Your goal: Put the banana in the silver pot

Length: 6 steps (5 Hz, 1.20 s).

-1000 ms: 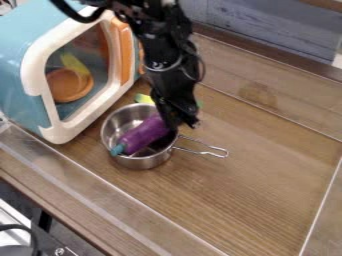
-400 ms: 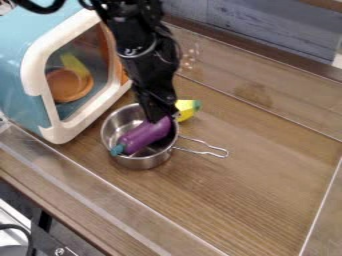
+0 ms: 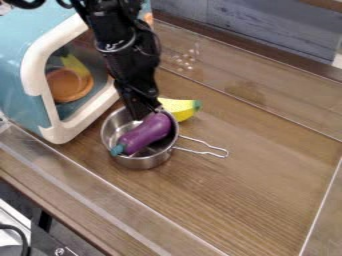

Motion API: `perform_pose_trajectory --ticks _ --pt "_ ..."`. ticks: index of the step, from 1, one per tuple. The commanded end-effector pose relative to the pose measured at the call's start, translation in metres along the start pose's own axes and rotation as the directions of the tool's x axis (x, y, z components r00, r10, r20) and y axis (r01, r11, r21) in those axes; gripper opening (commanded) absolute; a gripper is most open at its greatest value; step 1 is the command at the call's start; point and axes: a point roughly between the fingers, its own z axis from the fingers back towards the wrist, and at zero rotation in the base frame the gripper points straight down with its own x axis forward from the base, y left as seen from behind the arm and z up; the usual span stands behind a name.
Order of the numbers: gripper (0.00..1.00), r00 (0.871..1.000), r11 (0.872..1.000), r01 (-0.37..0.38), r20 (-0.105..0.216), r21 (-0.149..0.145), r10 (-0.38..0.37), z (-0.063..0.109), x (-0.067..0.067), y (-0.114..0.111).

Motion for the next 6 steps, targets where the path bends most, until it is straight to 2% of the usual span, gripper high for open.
perform_pose_trajectory --ticks 1,2,4,6 --pt "0.0 1.0 1.0 -0.013 0.02 -0.001 0.013 0.008 0.008 -0.006" --pt "0.0 1.0 1.0 -0.018 0.008 -0.022 0.018 0.008 0.009 -0.017" --pt "0.0 0.989 0.989 -0.146 -0.011 -0.021 0.145 0.01 0.008 -0.027" --pt "0.0 0.996 0.996 -0.077 -0.037 -0.05 0.075 0.002 0.015 -0.022"
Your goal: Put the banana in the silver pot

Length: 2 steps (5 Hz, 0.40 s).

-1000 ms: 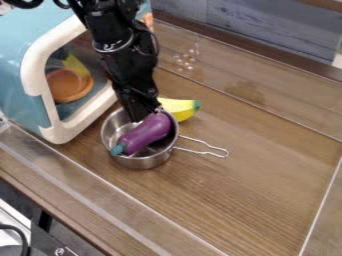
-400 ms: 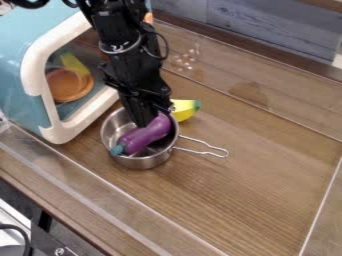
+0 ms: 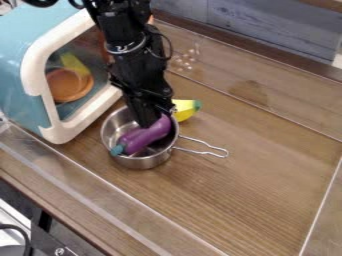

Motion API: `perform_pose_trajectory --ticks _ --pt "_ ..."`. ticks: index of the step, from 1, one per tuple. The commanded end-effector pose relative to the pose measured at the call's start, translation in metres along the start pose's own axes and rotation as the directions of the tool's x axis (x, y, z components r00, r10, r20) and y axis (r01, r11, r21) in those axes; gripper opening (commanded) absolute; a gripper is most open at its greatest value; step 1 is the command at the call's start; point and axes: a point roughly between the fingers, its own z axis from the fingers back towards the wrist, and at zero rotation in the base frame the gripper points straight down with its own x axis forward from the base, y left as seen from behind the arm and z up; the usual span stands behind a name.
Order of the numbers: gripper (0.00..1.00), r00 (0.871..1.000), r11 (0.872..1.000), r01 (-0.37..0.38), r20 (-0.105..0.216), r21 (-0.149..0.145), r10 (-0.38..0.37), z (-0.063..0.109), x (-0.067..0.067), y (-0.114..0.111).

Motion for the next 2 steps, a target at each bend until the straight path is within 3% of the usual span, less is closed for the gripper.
perform_pose_trajectory --ticks 1,2 --pt "0.0 1.0 1.0 0.002 0.027 0.009 -0.002 0.02 0.012 0.002" --pt "0.0 1.0 1.0 -0.002 0.021 0.009 0.002 0.031 0.016 0.001"
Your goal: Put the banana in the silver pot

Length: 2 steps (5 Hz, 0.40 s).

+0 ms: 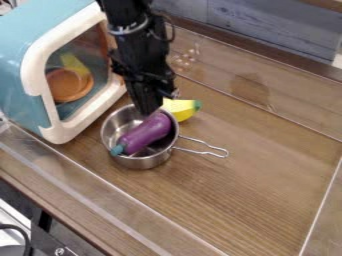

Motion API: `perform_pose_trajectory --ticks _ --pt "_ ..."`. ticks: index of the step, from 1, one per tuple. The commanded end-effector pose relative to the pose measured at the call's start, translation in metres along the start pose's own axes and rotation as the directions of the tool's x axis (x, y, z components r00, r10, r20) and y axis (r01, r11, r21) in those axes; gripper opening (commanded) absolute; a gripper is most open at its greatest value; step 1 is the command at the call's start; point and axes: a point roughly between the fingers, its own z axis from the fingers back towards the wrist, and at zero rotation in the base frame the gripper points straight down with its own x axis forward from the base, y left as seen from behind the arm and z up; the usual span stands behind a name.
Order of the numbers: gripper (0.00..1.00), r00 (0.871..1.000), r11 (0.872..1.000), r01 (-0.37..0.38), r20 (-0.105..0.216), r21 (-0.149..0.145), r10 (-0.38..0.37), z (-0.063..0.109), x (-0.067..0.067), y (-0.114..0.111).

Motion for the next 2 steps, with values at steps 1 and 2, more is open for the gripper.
perform_pose_trajectory --ticks 1,2 --pt "0.0 0.999 0.999 0.016 0.046 0.029 -0.017 0.017 0.018 -0.002" --pt "0.0 0.999 0.999 0.025 0.037 0.027 -0.026 0.014 0.029 -0.008"
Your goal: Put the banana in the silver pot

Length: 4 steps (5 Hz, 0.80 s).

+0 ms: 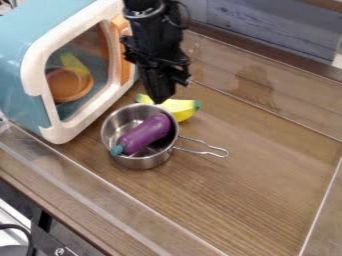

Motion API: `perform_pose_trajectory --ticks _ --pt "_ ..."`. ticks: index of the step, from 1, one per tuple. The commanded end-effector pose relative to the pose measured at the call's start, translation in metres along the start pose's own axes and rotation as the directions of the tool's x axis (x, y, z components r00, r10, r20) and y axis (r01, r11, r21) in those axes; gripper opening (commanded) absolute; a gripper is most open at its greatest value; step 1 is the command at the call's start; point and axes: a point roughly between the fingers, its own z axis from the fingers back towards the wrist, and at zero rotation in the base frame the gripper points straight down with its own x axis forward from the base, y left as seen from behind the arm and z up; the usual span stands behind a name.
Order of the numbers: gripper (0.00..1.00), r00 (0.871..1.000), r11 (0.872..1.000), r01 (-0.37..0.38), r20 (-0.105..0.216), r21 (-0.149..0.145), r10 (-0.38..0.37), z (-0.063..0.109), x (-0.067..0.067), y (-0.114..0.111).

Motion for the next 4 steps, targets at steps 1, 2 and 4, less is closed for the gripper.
perform_pose_trajectory --ticks 1,2,4 --pt "1.0 0.999 0.999 0.034 0.036 0.024 -0.035 -0.003 0.006 0.002" --pt "1.0 0.998 0.998 0.053 0.027 0.032 -0.054 -0.015 0.002 0.008" --pt "1.0 0.984 0.984 0.177 0.014 0.01 -0.177 -0.012 0.012 0.012"
